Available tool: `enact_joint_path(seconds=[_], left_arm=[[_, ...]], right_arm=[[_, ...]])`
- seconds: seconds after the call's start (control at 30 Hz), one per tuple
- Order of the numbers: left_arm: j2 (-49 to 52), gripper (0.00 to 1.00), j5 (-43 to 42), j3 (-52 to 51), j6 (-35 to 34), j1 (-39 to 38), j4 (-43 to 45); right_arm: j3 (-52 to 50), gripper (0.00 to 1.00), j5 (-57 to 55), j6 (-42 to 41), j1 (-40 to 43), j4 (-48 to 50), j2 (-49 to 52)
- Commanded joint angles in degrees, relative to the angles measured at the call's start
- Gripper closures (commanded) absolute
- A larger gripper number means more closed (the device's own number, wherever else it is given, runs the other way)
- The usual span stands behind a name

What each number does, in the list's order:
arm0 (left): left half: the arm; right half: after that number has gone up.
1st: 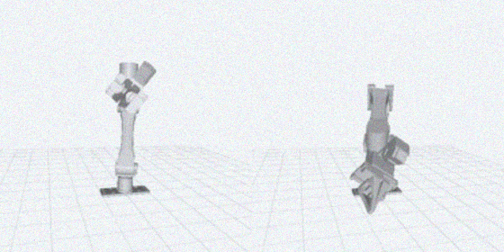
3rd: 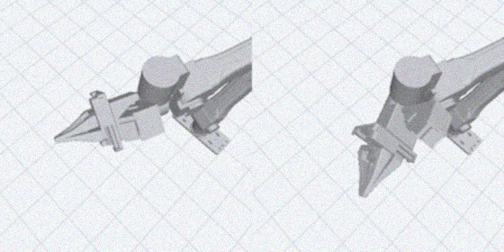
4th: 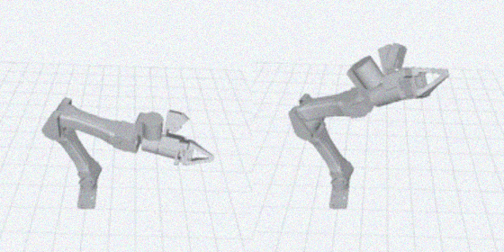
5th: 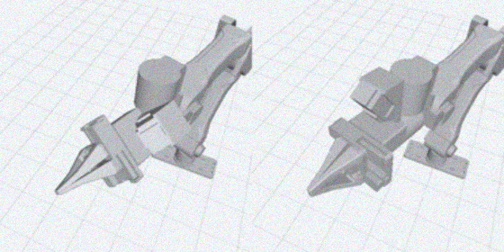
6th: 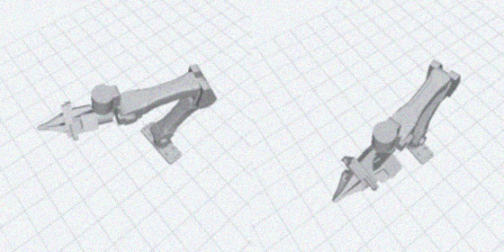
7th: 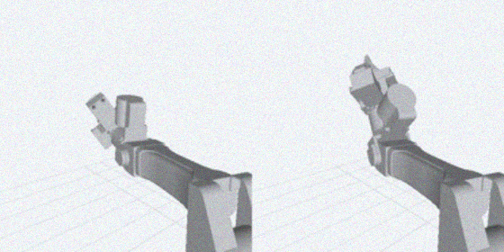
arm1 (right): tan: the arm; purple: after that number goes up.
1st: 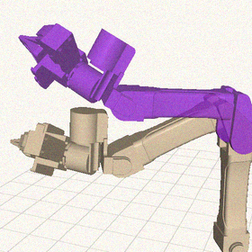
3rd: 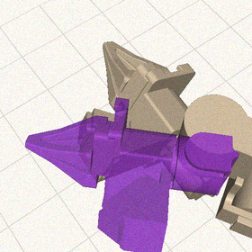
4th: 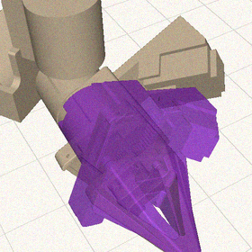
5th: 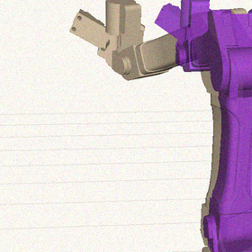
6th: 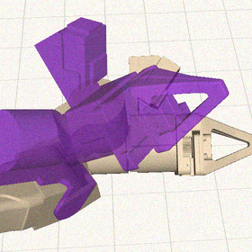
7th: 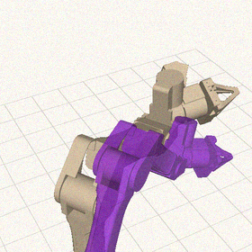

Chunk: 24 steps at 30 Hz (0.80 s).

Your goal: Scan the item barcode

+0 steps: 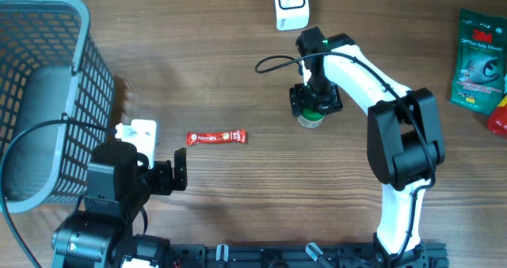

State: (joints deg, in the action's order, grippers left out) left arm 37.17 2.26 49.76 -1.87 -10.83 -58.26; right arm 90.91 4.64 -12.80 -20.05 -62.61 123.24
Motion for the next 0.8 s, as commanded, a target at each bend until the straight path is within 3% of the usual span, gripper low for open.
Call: enact_joint_path(seconds=[0.0, 0.1, 0.3, 0.47, 0.53, 0.63, 0.77], left_arm=[[-0.31, 0.00, -0.26, -0.33, -0.55, -0.31, 0.15], [-0.31, 0.00, -0.26, -0.33, -0.52, -0.31, 0.15], [-0.31, 0.00, -0.26, -0.33, -0.52, -0.31, 0.15], [-0.31, 0.00, -0.26, -0.33, -0.55, -0.31, 0.15], [-0.31, 0.00, -0.26, -0.33, -0.52, -0.31, 0.15], [-0.31, 0.00, -0.26, -0.33, -0.52, -0.31, 0.15], [-0.31, 0.00, -0.26, -0.33, -0.55, -0.31, 0.15]], right_arm=[[-2.91, 0.27, -0.76, -2.43, 0.09, 1.53, 1.07], [-3.19, 0.34, -0.74, -3.69, 0.09, 2.25, 1.07], [-2.99, 0.36, -0.11, -8.48, 0.28, 1.73, 1.05], [-0.81, 0.50, 7.61, -8.85, 1.75, -0.68, 1.03], [0.81, 0.49, 12.68, -9.94, 3.04, -2.54, 0.81], [1.60, 0.35, 20.26, -9.86, 4.87, -4.35, 0.04], [1.62, 0.34, 27.30, -9.64, 7.37, -8.13, -0.70]])
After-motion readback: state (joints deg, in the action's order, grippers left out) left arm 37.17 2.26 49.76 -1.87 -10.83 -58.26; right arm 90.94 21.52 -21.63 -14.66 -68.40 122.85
